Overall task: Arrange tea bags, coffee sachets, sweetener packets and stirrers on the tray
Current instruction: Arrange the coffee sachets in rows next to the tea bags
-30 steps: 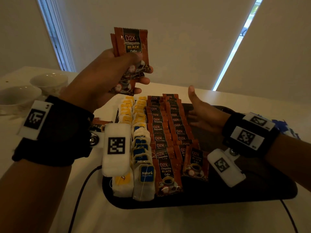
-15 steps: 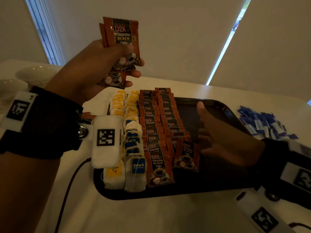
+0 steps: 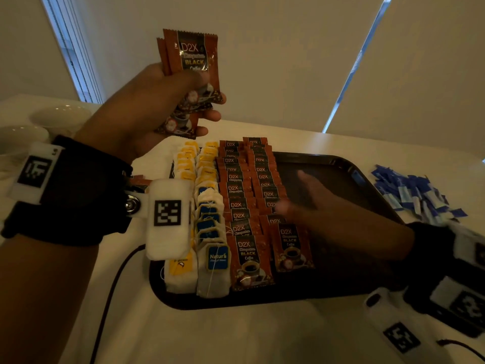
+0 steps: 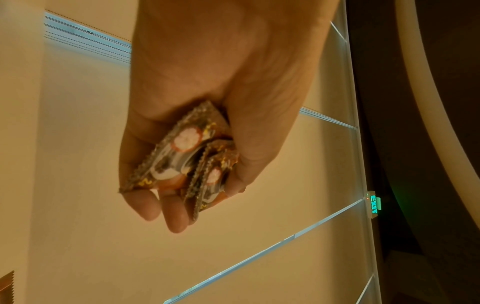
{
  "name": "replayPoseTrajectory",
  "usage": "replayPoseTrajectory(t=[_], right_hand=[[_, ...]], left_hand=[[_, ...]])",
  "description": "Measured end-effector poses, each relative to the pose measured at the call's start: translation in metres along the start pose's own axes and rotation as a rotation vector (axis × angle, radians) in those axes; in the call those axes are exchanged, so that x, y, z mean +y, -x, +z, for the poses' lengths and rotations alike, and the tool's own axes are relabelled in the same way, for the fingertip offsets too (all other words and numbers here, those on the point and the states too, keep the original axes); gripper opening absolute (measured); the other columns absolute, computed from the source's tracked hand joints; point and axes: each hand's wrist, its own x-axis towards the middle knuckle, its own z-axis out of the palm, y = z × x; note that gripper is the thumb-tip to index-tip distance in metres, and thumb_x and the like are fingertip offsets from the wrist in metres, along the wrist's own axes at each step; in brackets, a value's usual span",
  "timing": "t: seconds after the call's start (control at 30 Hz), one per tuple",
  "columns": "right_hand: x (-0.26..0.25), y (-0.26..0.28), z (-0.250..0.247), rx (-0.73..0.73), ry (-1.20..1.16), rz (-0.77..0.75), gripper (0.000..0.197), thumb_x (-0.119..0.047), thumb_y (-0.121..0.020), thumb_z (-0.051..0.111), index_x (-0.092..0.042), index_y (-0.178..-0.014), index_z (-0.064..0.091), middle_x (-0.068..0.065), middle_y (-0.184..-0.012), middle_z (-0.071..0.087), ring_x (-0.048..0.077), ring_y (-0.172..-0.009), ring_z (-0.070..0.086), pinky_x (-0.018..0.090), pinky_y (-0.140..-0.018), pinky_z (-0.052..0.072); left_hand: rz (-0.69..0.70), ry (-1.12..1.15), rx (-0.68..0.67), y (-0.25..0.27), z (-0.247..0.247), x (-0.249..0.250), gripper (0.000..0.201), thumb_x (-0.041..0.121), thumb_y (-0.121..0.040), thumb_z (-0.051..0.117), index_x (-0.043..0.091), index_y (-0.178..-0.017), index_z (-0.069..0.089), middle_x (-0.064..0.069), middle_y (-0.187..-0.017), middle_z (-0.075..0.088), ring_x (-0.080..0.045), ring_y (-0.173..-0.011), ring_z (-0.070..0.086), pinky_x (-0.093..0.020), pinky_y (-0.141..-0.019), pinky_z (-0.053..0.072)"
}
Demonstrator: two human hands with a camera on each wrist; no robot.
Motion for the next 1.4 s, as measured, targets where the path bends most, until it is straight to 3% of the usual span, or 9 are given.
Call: replayPoseTrajectory(t=[0.07, 0.2, 0.37, 0.53, 0.87, 1.07, 1.2, 1.3, 1.4], right_hand=[[0.003, -0.001, 0.005, -0.091, 0.467, -0.217, 0.097, -0.064, -0.074, 0.052, -0.042, -0.143, -0.012, -0.013, -0.155, -0.017, -0.005, -0.134, -0.016, 0.026, -0.109, -0.007], [0.002, -0.016, 0.021, -0.212, 0.878, -0.313, 0.113, -0.075, -0.075, 0.045, -0.024, -0.14, -0.033, -0.004, -0.146, -0.04, 0.013, -0.134, -0.037, 0.043, -0.112, -0.017], [-0.007, -0.036, 0.031, -0.264, 1.044, -0.309, 0.113, -0.076, -0.077, 0.039, -0.013, -0.142, -0.029, 0.003, -0.142, -0.042, 0.016, -0.132, -0.036, 0.053, -0.113, -0.013], [-0.01, -0.046, 0.031, -0.349, 1.139, -0.226, 0.111, -0.081, -0.066, 0.012, -0.012, -0.143, -0.026, 0.006, -0.15, -0.033, 0.022, -0.14, -0.026, 0.057, -0.114, -0.006], [-0.015, -0.062, 0.03, -0.307, 1.142, -0.184, 0.102, -0.073, -0.082, 0.028, -0.011, -0.144, -0.025, 0.006, -0.152, -0.03, 0.021, -0.141, -0.024, 0.056, -0.111, -0.009], [-0.019, -0.048, 0.006, -0.256, 0.782, -0.057, 0.114, -0.084, -0.063, 0.016, -0.017, -0.144, -0.027, 0.003, -0.151, -0.031, 0.02, -0.141, -0.024, 0.054, -0.113, -0.006], [-0.007, -0.034, -0.017, -0.147, 0.196, 0.177, 0.117, -0.091, -0.056, 0.016, -0.024, -0.151, 0.001, 0.007, -0.158, -0.006, 0.03, -0.145, 0.003, 0.053, -0.115, 0.009], [-0.001, -0.021, -0.021, -0.094, -0.23, 0.265, 0.073, -0.07, -0.08, 0.027, -0.03, -0.14, 0.034, 0.009, -0.151, 0.03, 0.03, -0.139, 0.027, 0.055, -0.112, 0.022], [0.001, -0.021, -0.016, -0.055, -0.421, 0.246, 0.027, -0.063, -0.087, 0.031, -0.044, -0.098, 0.048, 0.0, -0.124, 0.054, 0.027, -0.129, 0.043, 0.053, -0.112, 0.027]], left_hand=[[0.003, -0.001, -0.001, 0.0, 0.0, -0.001, 0.026, 0.024, -0.097, 0.047, 0.013, -0.12, 0.054, -0.004, -0.101, 0.072, -0.016, -0.086, 0.071, -0.033, -0.071, 0.059], [0.007, -0.016, 0.001, 0.0, 0.003, 0.0, 0.029, 0.024, -0.097, 0.046, 0.013, -0.123, 0.052, -0.004, -0.104, 0.071, -0.017, -0.087, 0.071, -0.028, -0.067, 0.059], [0.0, -0.012, 0.009, 0.001, 0.002, 0.001, 0.027, 0.025, -0.098, 0.046, 0.013, -0.121, 0.053, -0.004, -0.103, 0.072, -0.017, -0.087, 0.071, -0.032, -0.07, 0.058], [0.0, -0.008, 0.006, 0.001, 0.002, 0.001, 0.027, 0.024, -0.098, 0.046, 0.012, -0.121, 0.054, -0.006, -0.104, 0.071, -0.018, -0.088, 0.07, -0.036, -0.073, 0.058], [0.004, -0.006, 0.016, 0.002, 0.002, 0.002, 0.025, 0.024, -0.098, 0.046, 0.014, -0.119, 0.054, -0.005, -0.104, 0.071, -0.016, -0.085, 0.07, -0.035, -0.073, 0.057], [0.01, -0.022, 0.004, 0.002, 0.0, 0.003, 0.024, 0.024, -0.098, 0.046, 0.015, -0.119, 0.054, -0.004, -0.104, 0.071, -0.017, -0.088, 0.07, -0.034, -0.073, 0.058], [0.008, -0.009, 0.007, 0.002, 0.001, 0.002, 0.016, 0.024, -0.097, 0.047, 0.02, -0.11, 0.056, -0.002, -0.1, 0.073, -0.017, -0.087, 0.07, -0.034, -0.075, 0.057], [0.01, -0.011, 0.006, 0.001, 0.003, 0.002, 0.016, 0.024, -0.097, 0.047, 0.019, -0.108, 0.057, -0.002, -0.098, 0.073, -0.015, -0.085, 0.07, -0.034, -0.073, 0.058], [0.011, -0.014, 0.0, 0.0, 0.005, 0.002, 0.019, 0.024, -0.097, 0.047, 0.016, -0.112, 0.057, -0.002, -0.099, 0.073, -0.015, -0.084, 0.07, -0.032, -0.071, 0.058]])
